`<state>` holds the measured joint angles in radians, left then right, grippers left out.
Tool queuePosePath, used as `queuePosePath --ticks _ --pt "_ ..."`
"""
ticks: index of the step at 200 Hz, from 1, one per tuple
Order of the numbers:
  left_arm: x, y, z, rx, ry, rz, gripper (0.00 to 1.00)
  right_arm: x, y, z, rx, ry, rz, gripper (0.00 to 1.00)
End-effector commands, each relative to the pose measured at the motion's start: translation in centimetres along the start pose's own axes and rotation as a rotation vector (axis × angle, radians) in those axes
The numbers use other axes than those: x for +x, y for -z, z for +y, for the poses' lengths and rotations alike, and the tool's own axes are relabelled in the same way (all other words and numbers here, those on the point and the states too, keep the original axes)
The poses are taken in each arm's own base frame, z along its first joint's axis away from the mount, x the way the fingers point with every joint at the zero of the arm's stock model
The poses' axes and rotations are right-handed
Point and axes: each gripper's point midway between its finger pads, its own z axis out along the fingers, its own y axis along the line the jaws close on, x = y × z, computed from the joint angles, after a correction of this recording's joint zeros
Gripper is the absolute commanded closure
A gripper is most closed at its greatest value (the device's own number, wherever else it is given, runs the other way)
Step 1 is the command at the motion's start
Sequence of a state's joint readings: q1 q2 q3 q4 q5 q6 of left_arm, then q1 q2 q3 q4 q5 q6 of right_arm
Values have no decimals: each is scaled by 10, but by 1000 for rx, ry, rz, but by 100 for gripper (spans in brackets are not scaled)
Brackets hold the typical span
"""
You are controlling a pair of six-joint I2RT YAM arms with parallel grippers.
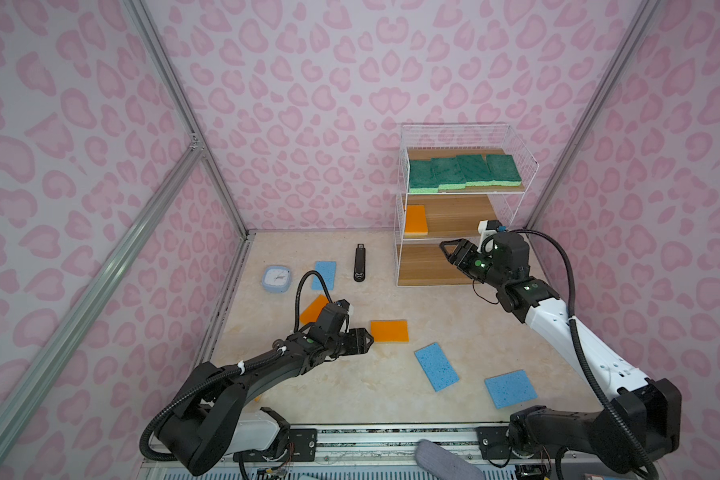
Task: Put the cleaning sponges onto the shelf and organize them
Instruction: 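Withdraw the right arm from the shelf while the left grasps an orange sponge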
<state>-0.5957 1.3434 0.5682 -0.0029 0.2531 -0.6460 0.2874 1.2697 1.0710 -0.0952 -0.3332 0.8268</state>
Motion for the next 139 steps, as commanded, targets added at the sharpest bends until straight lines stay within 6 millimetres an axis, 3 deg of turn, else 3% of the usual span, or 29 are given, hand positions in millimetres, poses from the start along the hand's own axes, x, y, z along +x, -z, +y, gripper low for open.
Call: queuePosePath --ticks 1,73,115,139 --pt "-18 -7 -8 13 4 -53 32 11 12 -7 3 28 11 36" --pt "-24 -36 -8 0 25 -28 43 34 44 -37 41 37 15 36" --pt "-21 -48 -12 -4 17 -7 50 42 51 -57 73 25 18 36" --pt "-17 -54 -11 -6 14 7 62 47 53 -62 79 31 24 36"
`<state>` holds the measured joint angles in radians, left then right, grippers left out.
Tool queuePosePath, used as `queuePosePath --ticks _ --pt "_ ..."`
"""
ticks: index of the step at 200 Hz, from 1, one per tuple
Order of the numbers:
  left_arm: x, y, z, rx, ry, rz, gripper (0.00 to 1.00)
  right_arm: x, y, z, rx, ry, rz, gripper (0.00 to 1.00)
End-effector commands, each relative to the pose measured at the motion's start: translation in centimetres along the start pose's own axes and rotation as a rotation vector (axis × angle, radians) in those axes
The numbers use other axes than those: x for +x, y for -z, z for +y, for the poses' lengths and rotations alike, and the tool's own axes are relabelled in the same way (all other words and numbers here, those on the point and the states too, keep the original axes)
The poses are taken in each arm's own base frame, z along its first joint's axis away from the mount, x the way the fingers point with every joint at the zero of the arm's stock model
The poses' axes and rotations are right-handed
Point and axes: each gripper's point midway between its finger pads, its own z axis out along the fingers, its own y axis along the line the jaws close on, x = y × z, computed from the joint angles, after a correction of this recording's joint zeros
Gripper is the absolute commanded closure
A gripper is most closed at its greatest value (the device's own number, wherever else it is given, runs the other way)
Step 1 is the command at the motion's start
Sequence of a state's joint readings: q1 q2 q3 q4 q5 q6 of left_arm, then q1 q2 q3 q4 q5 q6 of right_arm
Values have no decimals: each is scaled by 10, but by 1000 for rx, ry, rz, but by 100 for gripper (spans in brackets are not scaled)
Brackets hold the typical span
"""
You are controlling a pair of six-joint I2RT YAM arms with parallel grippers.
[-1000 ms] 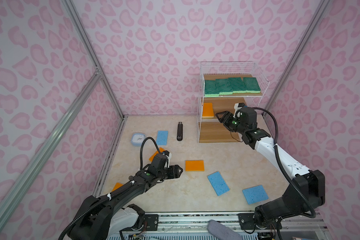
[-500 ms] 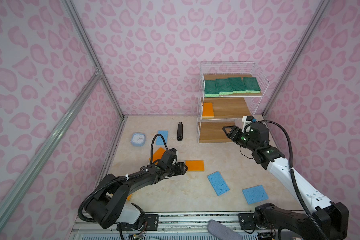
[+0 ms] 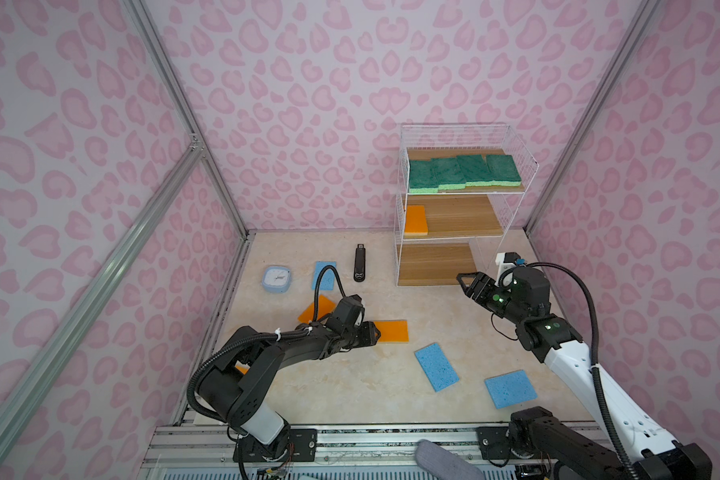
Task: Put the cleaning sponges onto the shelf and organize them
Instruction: 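Withdraw the right arm from the shelf while the left grasps an orange sponge, then lift the orange sponge with the left gripper toward the approaching right gripper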
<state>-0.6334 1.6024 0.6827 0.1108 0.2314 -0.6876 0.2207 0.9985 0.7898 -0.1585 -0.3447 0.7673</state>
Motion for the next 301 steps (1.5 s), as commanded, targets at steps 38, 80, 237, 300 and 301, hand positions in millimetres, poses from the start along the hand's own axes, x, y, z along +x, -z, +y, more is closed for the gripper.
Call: queuePosePath --ticks 38,80,237,300,301 --pt "-5 -5 -7 17 -14 -19 89 14 -1 -5 -16 21 39 36" --pt "-9 6 -16 37 -41 -32 96 27 -4 -6 -49 39 86 35" --pt "-30 106 -61 372 -77 -59 96 113 -43 66 -429 182 441 44" --pt "-34 118 -58 382 -67 -84 96 131 -59 84 -468 207 524 47" --pt "-34 118 -58 382 -66 -85 96 132 -60 84 -467 206 526 47"
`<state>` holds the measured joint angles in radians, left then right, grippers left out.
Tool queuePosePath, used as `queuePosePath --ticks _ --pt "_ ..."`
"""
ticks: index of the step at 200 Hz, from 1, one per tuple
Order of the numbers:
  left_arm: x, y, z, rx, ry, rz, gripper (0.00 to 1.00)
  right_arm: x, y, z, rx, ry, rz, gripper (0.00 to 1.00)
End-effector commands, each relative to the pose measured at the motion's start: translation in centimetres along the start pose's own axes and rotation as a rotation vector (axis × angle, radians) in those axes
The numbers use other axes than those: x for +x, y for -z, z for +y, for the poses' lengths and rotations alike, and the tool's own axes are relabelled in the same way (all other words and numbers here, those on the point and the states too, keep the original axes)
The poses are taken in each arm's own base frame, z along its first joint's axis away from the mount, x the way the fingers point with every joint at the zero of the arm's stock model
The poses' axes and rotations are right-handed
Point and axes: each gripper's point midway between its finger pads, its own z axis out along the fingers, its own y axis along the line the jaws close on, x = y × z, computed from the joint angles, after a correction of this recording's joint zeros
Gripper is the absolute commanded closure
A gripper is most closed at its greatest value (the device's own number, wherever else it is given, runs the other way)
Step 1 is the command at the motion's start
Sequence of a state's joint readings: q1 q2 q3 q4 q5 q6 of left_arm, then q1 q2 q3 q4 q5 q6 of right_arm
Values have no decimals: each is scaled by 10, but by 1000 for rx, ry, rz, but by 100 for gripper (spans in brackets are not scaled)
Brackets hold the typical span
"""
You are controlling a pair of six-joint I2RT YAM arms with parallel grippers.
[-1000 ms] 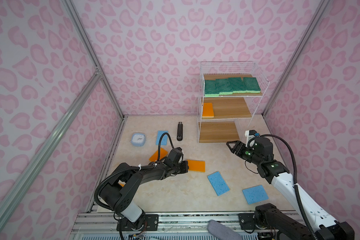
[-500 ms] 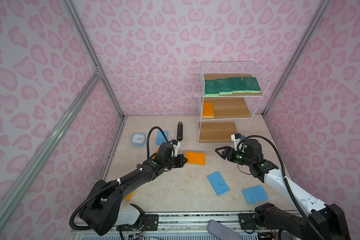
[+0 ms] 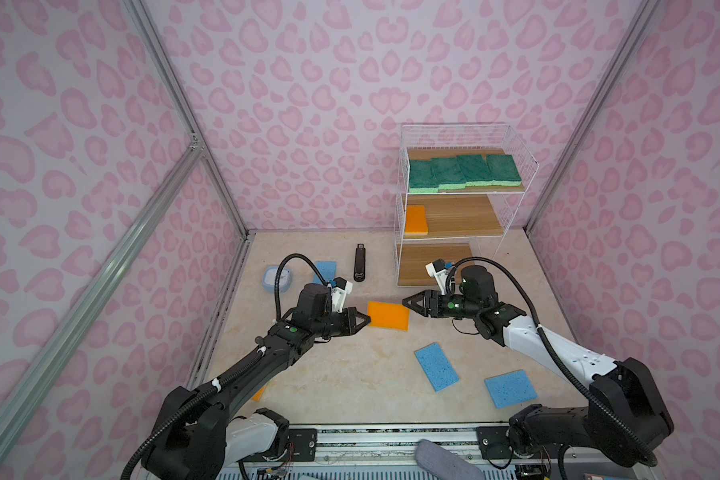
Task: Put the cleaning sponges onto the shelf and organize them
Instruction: 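Lift the orange sponge with the left gripper toward the approaching right gripper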
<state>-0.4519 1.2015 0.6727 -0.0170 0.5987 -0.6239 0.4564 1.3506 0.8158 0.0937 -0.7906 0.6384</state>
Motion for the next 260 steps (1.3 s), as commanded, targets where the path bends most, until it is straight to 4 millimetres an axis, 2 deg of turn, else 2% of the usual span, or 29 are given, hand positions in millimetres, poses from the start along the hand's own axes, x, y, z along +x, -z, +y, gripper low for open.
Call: queuePosePath --ticks 1,26,67,108,135,174,215,222,225,233,240,248,253,260 --pt "1 4 -3 20 -11 5 96 -2 -6 5 -37 25 14 47" --pt "0 6 -3 20 -11 -1 96 -4 -10 0 -23 19 14 48" --pt "-4 8 -2 18 -6 -12 96 -3 -15 -5 -17 6 30 42" --pt "-6 9 -1 18 -3 -20 96 0 -18 -8 -20 -4 42 44" --pt "-7 8 0 20 0 -21 96 0 -21 -7 -41 -12 47 56" --pt "-7 7 1 16 4 -22 96 -1 -23 -7 -52 -21 45 82" --pt "-7 7 2 10 8 -24 95 -3 -22 -6 -52 -24 33 93" --pt "-7 7 4 1 11 -26 87 -3 -21 -6 -48 -22 29 93" --pt "-7 7 5 -5 12 -27 80 -3 -21 -5 -48 -22 28 93" --pt "-7 8 8 -25 14 -32 51 -4 -20 -5 -43 -25 23 94" --pt "-7 9 12 -47 13 -39 33 -6 -19 -5 -37 -28 16 94" --pt "-9 12 17 -81 13 -54 6 -7 -17 -5 -28 -37 3 94" --pt "-10 14 20 -105 12 -64 1 -9 -16 -5 -23 -44 -5 95" --pt "-10 16 25 -133 11 -76 2 -11 -13 -3 -19 -48 -20 96"
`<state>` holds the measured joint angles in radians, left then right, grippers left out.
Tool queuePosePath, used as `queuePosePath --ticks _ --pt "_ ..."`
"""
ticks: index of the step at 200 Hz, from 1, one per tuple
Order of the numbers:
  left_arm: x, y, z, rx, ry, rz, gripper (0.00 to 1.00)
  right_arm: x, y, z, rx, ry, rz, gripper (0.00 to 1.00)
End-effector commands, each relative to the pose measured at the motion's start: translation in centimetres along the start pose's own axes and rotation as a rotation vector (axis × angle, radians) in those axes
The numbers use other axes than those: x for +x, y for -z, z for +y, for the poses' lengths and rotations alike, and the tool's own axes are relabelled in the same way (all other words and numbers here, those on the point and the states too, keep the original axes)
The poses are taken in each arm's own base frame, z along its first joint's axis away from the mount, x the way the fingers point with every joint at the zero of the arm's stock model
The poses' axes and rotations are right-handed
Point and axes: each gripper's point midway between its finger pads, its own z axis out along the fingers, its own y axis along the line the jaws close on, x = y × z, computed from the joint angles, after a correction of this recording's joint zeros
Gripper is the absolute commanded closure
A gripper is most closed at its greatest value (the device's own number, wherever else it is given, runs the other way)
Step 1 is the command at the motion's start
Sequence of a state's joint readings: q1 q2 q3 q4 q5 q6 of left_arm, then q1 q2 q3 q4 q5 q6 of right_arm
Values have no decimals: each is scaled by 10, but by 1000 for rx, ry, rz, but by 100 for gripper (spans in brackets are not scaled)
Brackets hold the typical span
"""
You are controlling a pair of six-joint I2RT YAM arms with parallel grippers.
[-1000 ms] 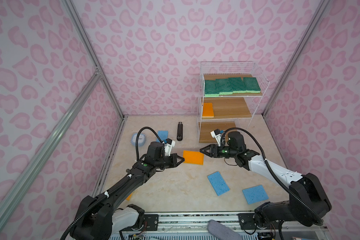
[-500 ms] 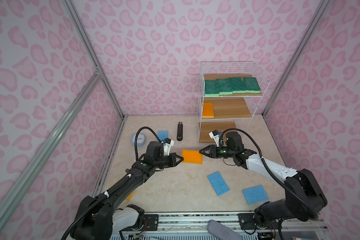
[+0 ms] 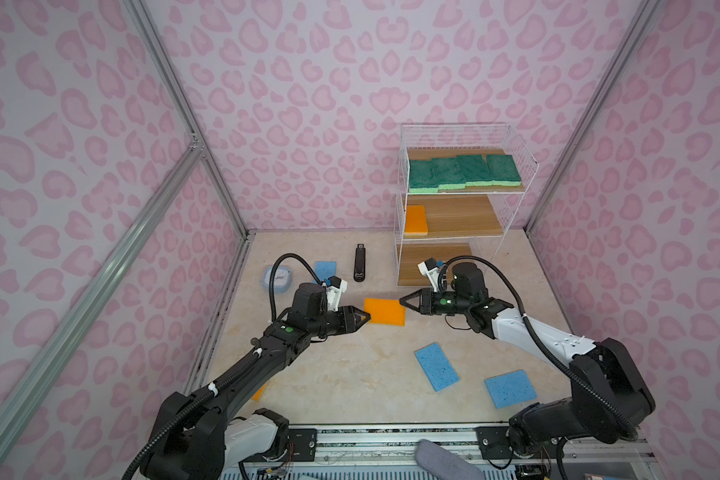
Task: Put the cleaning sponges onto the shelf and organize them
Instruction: 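Lift the orange sponge with the left gripper toward the approaching right gripper, then grasp the orange sponge with the right gripper and carry it to the shelf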
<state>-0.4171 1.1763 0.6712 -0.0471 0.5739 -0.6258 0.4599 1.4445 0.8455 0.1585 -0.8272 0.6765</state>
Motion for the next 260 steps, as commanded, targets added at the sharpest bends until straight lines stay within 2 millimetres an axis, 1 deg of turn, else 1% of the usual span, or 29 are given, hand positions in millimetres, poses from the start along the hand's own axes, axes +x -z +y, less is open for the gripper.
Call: queuePosePath --ticks 1,18,35,60,73,86,102,112,120,135,150,165,180,224,245,260 --pt "-3 7 16 -98 -13 -44 2 -7 5 2 13 -14 -48 97" --pt "-5 13 26 -161 -12 -79 2 -14 14 9 20 -19 -98 97" --pt "-7 20 33 -210 -10 -110 2 -21 27 12 51 -22 -171 97" --pt "-5 23 37 -229 -10 -124 2 -29 54 3 134 -75 -310 98" --pt "-3 23 39 -235 -9 -120 2 -34 73 -6 180 -137 -396 98" --pt "-1 23 42 -246 -5 -117 2 -42 95 -14 206 -205 -500 100" --pt "0 24 44 -252 -5 -121 2 -52 126 -14 196 -254 -641 100" --pt "1 24 46 -259 -4 -123 2 -55 143 -16 222 -274 -703 100" --pt "1 24 47 -263 -5 -124 2 -59 157 -15 240 -276 -746 100" --pt "3 24 51 -271 -2 -124 2 -65 177 -14 262 -285 -815 100" --pt "4 24 53 -274 1 -126 2 -74 192 -15 260 -317 -879 100" --pt "5 23 54 -275 2 -125 2 -84 202 -14 246 -343 -923 100" --pt "6 23 54 -271 3 -128 2 -96 206 -13 228 -367 -956 100" --pt "8 25 55 -272 1 -130 2 -135 212 -9 211 -421 -1052 100" --pt "12 25 56 -267 1 -122 2 -150 213 -13 224 -434 -1090 100" --pt "14 26 56 -267 -1 -122 3 -160 209 -18 225 -445 -1105 100"
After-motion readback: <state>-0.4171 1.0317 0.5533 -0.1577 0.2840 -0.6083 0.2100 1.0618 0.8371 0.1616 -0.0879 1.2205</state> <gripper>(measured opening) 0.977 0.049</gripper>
